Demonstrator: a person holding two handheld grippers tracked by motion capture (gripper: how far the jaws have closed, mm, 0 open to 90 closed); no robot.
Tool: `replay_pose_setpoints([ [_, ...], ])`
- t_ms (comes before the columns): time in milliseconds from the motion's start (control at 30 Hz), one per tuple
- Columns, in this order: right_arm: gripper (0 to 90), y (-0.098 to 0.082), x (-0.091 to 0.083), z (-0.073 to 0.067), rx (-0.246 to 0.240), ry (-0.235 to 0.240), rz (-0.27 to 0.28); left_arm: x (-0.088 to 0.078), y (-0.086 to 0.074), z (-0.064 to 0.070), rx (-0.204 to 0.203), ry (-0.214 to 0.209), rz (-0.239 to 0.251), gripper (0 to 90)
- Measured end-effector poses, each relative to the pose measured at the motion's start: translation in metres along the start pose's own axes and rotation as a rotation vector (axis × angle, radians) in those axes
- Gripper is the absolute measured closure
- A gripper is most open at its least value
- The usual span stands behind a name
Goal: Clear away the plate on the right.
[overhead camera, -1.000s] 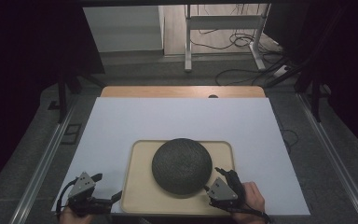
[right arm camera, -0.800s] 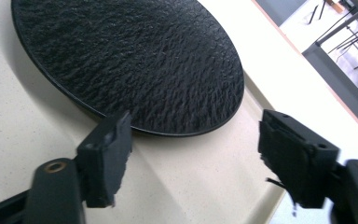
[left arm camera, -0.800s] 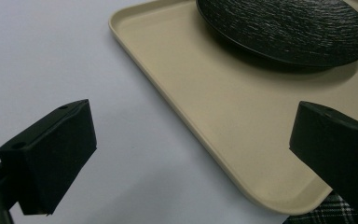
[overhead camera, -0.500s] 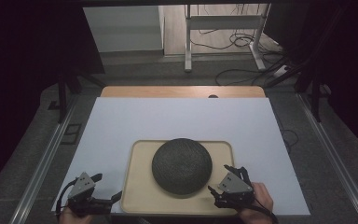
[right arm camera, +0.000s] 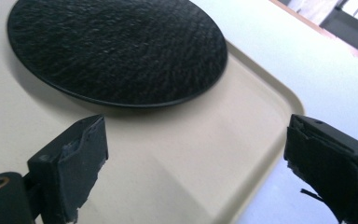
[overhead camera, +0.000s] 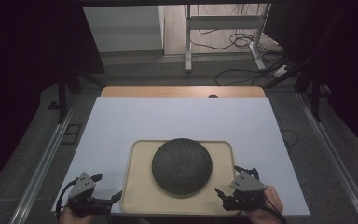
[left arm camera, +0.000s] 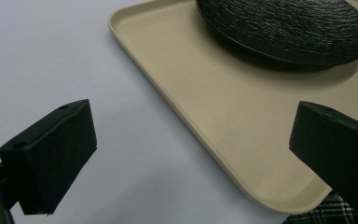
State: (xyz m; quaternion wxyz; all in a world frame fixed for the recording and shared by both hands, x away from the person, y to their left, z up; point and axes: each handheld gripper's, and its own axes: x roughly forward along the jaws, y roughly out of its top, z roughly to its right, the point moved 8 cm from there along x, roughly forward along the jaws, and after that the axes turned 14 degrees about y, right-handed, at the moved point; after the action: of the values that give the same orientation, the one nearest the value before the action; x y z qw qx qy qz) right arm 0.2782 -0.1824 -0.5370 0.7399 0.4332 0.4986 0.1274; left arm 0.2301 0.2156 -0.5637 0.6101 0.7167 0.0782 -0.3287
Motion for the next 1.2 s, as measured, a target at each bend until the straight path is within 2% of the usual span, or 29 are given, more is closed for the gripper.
replay_pose_setpoints([
  [167,1.9,-0.006,-0.007,0.007,0.050,-0.009,0.017,0.000,0.000,0.000,0.000,-0.002,0.000,0.4],
  [400,0.0,-0.014,-0.016,0.013,0.086,-0.019,0.018,0.000,0.000,0.000,0.005,-0.001,0.000,0.4],
  [700,0.0,-0.024,-0.033,0.022,0.152,-0.071,0.047,0.000,-0.001,0.001,0.007,-0.002,-0.002,0.4],
  [967,0.0,-0.037,-0.045,0.031,0.173,-0.128,0.045,0.000,-0.001,0.001,0.008,-0.002,-0.003,0.3],
  [1200,0.0,-0.050,-0.049,0.034,0.191,-0.145,0.025,0.000,-0.001,0.000,0.007,0.000,-0.003,0.4],
])
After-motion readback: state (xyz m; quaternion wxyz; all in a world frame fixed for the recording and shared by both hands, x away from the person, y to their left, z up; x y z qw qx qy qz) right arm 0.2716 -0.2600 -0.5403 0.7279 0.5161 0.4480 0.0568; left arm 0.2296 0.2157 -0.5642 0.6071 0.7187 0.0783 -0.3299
